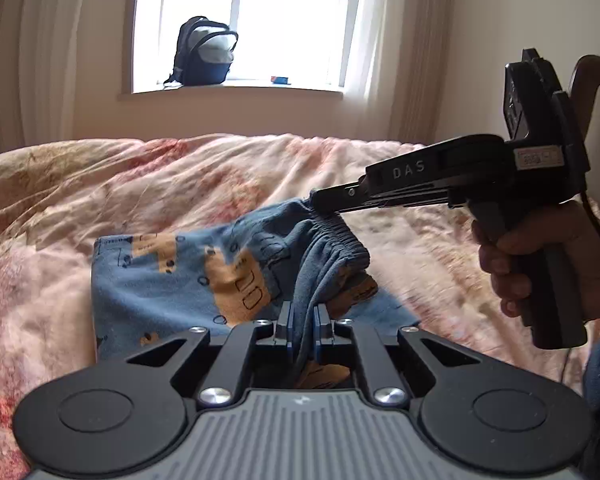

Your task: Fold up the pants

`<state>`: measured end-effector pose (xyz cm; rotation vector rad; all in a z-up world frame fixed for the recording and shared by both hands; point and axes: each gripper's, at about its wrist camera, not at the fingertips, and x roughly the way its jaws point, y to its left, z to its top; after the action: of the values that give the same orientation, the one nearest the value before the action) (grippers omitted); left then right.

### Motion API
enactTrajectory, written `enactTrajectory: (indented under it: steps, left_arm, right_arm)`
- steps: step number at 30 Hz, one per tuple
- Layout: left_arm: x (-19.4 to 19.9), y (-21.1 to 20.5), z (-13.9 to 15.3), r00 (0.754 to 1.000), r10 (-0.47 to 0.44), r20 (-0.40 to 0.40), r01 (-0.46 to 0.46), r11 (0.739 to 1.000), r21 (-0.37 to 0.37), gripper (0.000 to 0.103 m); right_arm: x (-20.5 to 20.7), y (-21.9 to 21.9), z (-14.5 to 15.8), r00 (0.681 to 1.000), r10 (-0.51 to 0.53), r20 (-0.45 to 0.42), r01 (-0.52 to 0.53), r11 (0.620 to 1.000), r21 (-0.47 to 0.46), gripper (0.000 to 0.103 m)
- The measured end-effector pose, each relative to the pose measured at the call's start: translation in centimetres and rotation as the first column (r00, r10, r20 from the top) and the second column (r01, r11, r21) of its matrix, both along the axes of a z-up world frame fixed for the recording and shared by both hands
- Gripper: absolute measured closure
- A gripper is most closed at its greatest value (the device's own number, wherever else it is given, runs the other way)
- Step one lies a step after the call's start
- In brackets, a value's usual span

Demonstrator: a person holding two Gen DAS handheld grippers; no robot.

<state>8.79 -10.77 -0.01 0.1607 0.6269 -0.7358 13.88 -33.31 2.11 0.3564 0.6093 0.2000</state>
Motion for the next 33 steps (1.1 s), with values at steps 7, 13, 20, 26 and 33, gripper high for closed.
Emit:
enactTrajectory:
  steps: [7,13,20,26,33]
  left_arm:
    - [0.5,-1.2,-2.7,0.994,-0.034,-0.105,0.038,0.999,0.036,0.083]
    - [0.3,2.9,0.5,0.99,0.079,-0.116,-0.094,0.986,-0.134,0.01]
    - [3.5,6.1,-0.5,0.884,0.449,-0.125,-0.444,0.893,0.071,0.0]
    - [4.3,7.9,-3.2,0.843,0.495,-0.211,-0.461,0.867,0.191,0.0]
    - [5.0,9.8,-0.1,0.798,0.545,-0.258,-0.553,0.832,0.047,0.0]
  right_arm:
    - [-0.3,-0.2,-1.9,0.993,-0.044,-0.113,0.03,0.993,-0.117,0.087]
    - [-1.5,-0.1,-1.2,0.994,-0.091,-0.063,0.08,0.984,-0.161,0.045]
    - [-2.9,2.8,-0.8,0.997,-0.044,-0.061,0.027,0.966,-0.256,0.006]
    - [-3.0,3.8,-2.3,0.977,-0.027,-0.213,-0.073,0.892,-0.447,0.001]
    - [-4.4,1.2,0.2,0.988,-0.08,-0.133,0.034,0.948,-0.317,0.001]
